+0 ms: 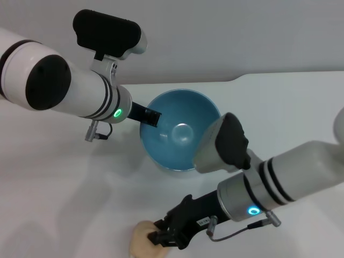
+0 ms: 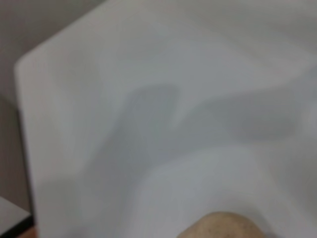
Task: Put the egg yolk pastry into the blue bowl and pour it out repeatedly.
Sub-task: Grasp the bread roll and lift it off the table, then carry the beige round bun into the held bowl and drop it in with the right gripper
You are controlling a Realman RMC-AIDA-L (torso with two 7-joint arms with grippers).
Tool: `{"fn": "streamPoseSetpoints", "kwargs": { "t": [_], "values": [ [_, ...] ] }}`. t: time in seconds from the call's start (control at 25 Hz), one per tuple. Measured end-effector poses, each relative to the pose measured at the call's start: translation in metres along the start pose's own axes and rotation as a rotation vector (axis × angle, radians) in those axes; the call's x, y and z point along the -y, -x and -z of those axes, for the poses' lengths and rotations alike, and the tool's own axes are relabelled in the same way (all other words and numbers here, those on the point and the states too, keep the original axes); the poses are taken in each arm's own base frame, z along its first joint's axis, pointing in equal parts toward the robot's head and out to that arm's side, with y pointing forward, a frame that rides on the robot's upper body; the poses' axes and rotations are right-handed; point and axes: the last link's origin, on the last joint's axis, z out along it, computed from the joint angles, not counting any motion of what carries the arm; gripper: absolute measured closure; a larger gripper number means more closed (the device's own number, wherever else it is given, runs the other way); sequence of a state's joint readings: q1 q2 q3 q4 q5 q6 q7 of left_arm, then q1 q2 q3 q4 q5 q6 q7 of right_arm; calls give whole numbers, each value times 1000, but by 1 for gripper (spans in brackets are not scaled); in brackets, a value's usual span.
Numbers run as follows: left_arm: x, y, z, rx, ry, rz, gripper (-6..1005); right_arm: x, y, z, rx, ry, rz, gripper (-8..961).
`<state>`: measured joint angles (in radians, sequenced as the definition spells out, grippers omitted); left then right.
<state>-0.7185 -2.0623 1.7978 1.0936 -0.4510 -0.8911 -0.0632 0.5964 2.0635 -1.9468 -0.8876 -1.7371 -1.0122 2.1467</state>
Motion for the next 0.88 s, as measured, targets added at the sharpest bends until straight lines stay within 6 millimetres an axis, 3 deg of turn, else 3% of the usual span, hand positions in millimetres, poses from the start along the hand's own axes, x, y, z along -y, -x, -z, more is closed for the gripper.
{"fn": "streamPoseSetpoints", "kwargs": {
  "t": [0.24,0.52,0.88],
  "values": [
    [1,0,0,-1,-2,-2,1000,-14,16,50,112,-9,84,783],
    [2,0,1,8,-5,0,1000,-4,16,101,188,-98,72,828],
    [-1,6,4,104,-9,-17,1000,24,8,127,221,-243,20,886]
  ]
}}
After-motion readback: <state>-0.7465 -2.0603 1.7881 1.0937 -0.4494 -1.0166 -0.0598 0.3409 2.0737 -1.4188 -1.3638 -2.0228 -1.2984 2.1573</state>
